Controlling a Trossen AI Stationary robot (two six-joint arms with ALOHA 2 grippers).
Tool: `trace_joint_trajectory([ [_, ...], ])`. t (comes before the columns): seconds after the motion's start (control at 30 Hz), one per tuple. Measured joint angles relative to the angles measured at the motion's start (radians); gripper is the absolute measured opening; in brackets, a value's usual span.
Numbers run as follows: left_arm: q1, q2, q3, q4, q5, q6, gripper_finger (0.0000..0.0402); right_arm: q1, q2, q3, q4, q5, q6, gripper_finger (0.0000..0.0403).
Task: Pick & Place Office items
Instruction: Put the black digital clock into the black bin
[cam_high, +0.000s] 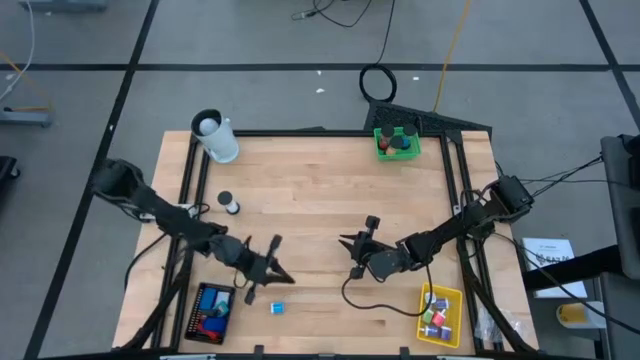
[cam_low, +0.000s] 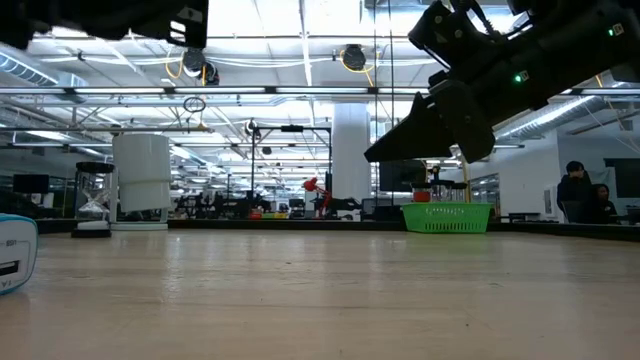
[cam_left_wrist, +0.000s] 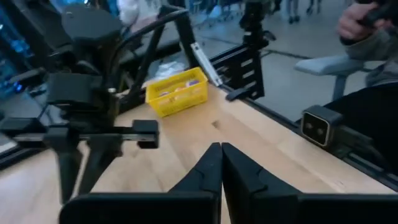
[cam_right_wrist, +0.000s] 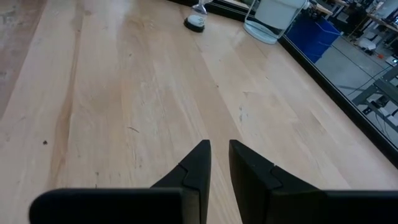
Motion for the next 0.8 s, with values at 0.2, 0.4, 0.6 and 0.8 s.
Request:
trace_joint_trajectory([
  [0.2, -0.053, 0.003, -0.032, 0.007, 0.021, -0.112, 0.0025, 0.0, 0.0, -0.041, 0.013, 0.0, 0.041, 0.005],
  [0.4, -0.254, -0.148, 0.034, -0.4, 0.028, -0.403, 0.0026, 0.0, 0.0, -0.103, 0.115, 0.0, 0.062, 0.005],
  [0.6, -0.497, -0.164, 0.193, -0.862, -0.142, -0.83, 0.0006, 0.0, 0.0, -0.137, 0.209, 0.0, 0.046, 0.005],
  [0.8, -0.617, -0.088, 0.328, -1.073, -0.164, -1.098, 0.0007, 0.0, 0.0, -0.137, 0.211, 0.0, 0.045, 0.005],
])
